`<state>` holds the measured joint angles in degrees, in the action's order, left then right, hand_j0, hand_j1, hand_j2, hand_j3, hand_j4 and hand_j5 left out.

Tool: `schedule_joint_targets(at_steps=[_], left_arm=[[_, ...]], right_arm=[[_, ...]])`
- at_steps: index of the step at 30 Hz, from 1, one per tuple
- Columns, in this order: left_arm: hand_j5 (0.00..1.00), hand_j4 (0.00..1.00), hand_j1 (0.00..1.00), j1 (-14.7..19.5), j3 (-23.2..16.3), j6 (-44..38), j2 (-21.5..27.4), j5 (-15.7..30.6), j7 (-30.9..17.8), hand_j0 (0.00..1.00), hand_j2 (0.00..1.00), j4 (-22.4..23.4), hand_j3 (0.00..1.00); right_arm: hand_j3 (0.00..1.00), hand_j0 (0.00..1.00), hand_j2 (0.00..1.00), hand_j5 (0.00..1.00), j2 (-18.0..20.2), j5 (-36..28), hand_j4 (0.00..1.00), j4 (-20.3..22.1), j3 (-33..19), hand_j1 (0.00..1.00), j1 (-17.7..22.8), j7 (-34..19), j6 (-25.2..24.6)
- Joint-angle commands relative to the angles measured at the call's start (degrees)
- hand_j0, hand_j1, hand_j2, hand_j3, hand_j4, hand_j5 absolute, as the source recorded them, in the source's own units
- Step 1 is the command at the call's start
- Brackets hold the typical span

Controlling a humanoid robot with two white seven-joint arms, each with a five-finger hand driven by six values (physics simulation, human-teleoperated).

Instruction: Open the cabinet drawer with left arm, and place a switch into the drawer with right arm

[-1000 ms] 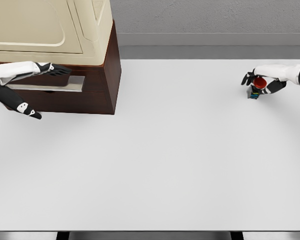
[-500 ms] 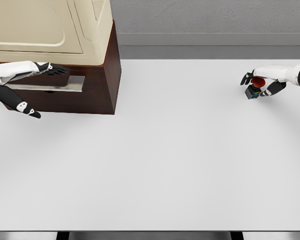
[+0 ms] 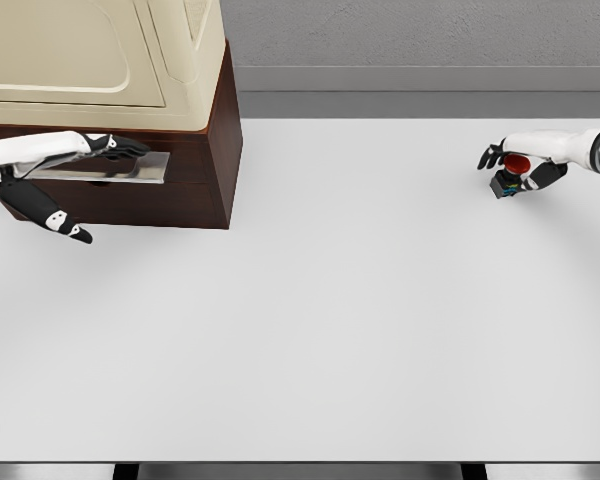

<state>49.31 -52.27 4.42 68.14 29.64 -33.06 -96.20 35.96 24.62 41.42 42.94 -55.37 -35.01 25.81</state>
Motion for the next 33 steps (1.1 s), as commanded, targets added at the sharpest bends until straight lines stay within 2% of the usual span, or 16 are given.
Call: schedule_joint_targets(at_steps=[1,11,24,33], left_arm=[[1.00,1.00,1.00,0.0,0.1,0.0,0.1,0.2,0.0,1.00,1.00,0.2,1.00],[1.00,1.00,1.00,-0.4,0.1,0.0,-2.0,-0.5,0.0,1.00,1.00,2.5,1.00],[1.00,1.00,1.00,-1.5,0.1,0.0,-2.4,-0.4,-0.1,1.00,1.00,1.9,1.00],[1.00,1.00,1.00,-1.9,0.1,0.0,-2.4,-0.4,-0.1,1.00,1.00,1.9,1.00]], right_arm=[[0.70,0.70,0.70,0.70,0.0,0.3,0.70,-0.2,-0.1,0.70,0.0,0.0,-0.2],[0.59,0.59,0.59,0.59,0.1,0.3,0.59,-0.1,-0.2,0.59,0.0,0.0,0.0],[0.50,0.50,0.50,0.50,0.1,0.8,0.50,0.0,-0.3,0.50,-0.5,0.0,0.0],[0.47,0.47,0.47,0.47,-1.2,0.8,0.47,1.3,-0.5,0.47,-1.7,0.0,0.7]])
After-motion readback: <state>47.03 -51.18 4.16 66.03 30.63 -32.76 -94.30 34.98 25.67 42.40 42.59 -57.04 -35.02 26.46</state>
